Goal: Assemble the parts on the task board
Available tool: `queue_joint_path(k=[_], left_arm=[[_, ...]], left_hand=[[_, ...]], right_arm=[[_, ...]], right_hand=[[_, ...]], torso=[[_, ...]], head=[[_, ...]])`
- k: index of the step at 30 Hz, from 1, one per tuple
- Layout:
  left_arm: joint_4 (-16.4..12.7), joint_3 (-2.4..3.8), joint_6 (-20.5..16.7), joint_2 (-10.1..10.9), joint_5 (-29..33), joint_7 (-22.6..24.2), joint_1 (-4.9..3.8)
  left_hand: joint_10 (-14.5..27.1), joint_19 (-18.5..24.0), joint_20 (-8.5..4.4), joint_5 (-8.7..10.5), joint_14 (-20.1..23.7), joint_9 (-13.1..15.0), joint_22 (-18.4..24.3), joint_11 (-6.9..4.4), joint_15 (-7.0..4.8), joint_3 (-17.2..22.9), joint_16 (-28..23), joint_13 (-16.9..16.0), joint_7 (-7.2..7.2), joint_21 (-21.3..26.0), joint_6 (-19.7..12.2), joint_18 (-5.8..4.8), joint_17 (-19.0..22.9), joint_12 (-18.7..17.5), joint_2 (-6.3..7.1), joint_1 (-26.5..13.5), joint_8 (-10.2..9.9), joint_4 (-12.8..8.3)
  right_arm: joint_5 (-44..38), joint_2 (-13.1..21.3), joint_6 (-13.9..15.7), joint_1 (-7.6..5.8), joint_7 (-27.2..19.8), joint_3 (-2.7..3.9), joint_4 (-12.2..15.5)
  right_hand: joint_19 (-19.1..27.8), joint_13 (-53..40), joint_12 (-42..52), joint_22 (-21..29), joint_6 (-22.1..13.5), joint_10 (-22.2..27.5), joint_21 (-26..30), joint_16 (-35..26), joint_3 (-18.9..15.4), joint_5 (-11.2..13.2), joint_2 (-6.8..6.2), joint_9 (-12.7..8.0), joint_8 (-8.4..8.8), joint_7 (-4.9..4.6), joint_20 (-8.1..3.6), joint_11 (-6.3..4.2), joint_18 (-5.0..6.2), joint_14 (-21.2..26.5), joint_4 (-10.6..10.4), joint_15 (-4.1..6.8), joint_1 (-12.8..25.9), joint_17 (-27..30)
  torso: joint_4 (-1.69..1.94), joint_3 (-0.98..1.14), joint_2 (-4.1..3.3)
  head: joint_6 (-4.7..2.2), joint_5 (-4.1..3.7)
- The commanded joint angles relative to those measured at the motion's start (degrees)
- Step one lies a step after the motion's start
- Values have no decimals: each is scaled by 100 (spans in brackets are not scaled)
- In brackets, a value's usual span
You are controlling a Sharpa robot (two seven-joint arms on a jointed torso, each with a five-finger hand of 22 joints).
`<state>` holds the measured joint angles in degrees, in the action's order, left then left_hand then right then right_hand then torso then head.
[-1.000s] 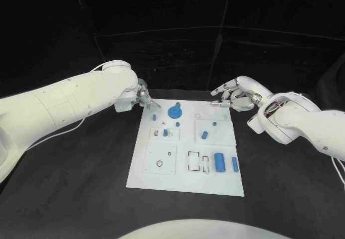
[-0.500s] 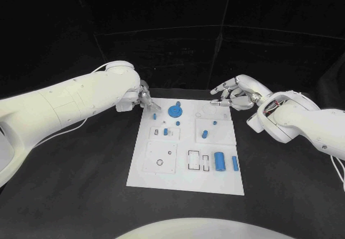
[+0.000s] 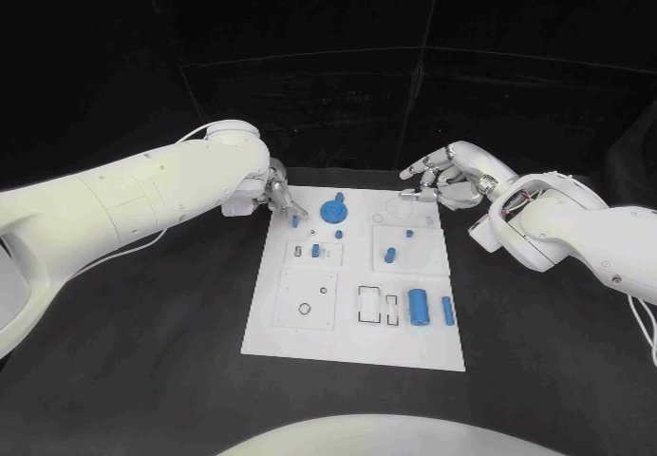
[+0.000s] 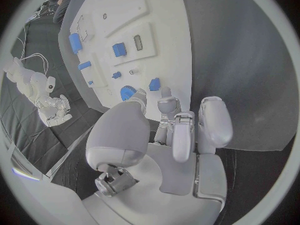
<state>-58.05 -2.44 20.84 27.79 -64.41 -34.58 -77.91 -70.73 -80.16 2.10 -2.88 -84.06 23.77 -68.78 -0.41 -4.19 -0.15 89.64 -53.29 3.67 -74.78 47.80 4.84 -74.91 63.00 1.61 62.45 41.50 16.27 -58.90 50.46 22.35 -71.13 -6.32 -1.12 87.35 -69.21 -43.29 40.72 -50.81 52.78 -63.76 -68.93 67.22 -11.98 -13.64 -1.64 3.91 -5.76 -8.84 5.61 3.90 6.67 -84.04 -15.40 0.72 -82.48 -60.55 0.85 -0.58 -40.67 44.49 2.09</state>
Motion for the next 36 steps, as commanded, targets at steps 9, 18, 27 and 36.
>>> queue_joint_path(k=[9,18,27,36], left_arm=[[18,-42,132,-30,-31,151,7],[21,-49,-46,-33,-20,224,12],[10,-50,-119,-31,171,328,13],[3,-51,-3,-24,257,403,13]], left_hand=[[7,5,28,3,-594,-31,-1,5,26,-32,36,12,9,29,70,-8,-1509,33,-114,165,-48,-16],[14,8,29,2,-594,-56,-1,5,27,-5,36,22,10,36,82,-7,-1509,40,-208,292,-63,-30],[24,5,28,3,-594,-96,-17,5,27,114,36,46,11,37,100,-8,-1509,47,-352,596,-81,-133],[-29,-14,16,3,-594,-123,-69,-32,4,331,36,-23,-29,11,156,-15,-1509,116,-462,1014,-78,-387]], right_arm=[[15,17,-25,-10,-31,3,21],[15,17,-23,-10,-28,3,22],[15,-6,-32,-10,-29,3,6],[15,-23,-47,-10,-30,3,-5]], right_hand=[[36,5,-36,7,-28,48,22,-18,-31,-13,51,3,-19,-3,-7,-8,93,41,-1,-3,-5,6],[36,5,-36,7,-28,48,22,-18,-31,-13,51,3,-19,-3,-7,-8,93,41,-1,-3,-5,6],[36,5,-36,7,-28,48,22,-18,-31,-13,51,3,-19,-3,-7,-8,93,41,-1,-3,-5,6],[36,15,-38,15,-30,48,31,-26,-36,-18,58,4,-22,-3,-7,-8,94,40,2,-3,-12,9]], torso=[[-5,3,0],[-4,-3,-2],[-3,-3,-3],[0,-1,-3]], head=[[9,13],[8,-2],[31,-10],[49,-16]])
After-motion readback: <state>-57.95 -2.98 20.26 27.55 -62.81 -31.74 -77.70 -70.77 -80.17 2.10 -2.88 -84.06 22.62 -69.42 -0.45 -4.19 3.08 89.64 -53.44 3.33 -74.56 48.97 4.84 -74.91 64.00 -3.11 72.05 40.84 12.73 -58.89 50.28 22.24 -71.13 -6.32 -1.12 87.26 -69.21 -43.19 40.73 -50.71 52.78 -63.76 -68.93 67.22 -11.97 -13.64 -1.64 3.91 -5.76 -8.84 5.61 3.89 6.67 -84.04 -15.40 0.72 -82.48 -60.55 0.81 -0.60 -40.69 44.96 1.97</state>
